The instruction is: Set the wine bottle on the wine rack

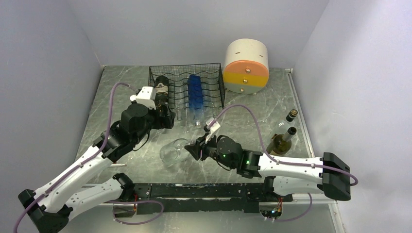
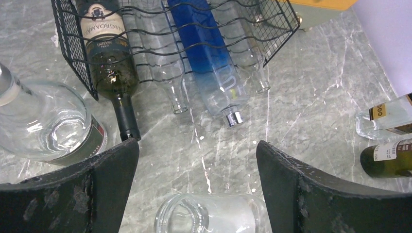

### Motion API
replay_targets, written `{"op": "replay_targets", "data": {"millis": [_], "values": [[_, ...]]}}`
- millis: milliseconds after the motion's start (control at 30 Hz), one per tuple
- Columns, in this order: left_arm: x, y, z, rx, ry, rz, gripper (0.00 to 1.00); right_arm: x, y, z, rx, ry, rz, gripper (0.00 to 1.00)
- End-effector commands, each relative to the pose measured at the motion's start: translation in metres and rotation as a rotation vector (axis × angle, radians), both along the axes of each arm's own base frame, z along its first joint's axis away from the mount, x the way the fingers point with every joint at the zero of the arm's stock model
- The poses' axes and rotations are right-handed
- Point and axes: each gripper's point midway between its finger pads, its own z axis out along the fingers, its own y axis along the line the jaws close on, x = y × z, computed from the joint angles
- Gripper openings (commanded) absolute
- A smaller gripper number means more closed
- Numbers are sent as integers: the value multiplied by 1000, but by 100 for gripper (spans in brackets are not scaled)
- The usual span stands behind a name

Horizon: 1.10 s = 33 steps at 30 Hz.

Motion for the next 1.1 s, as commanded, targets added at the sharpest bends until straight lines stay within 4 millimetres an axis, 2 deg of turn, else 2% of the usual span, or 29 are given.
{"op": "replay_targets", "data": {"millis": [0, 167, 333, 600, 767, 933, 1067], "values": [[5, -6, -9, -30, 38, -37, 95, -14, -25, -63, -196, 62, 4, 0], [6, -7, -14, -25, 58, -57, 94, -25, -25, -69, -235, 97, 55, 0], [6, -12, -20, -13, 76, -83, 94, -35, -24, -96, -360, 167, 106, 0], [6, -13, -31, 5, 111, -85, 94, -29, -11, -113, -474, 187, 114, 0], [5, -6, -25, 7, 97, -63, 94, -27, -10, -131, -566, 210, 114, 0], [4, 1, -16, -1, 65, -37, 94, -27, -7, -136, -606, 216, 126, 22], [4, 4, -11, 1, 55, -26, 94, -26, -3, -139, -630, 220, 133, 34]]}}
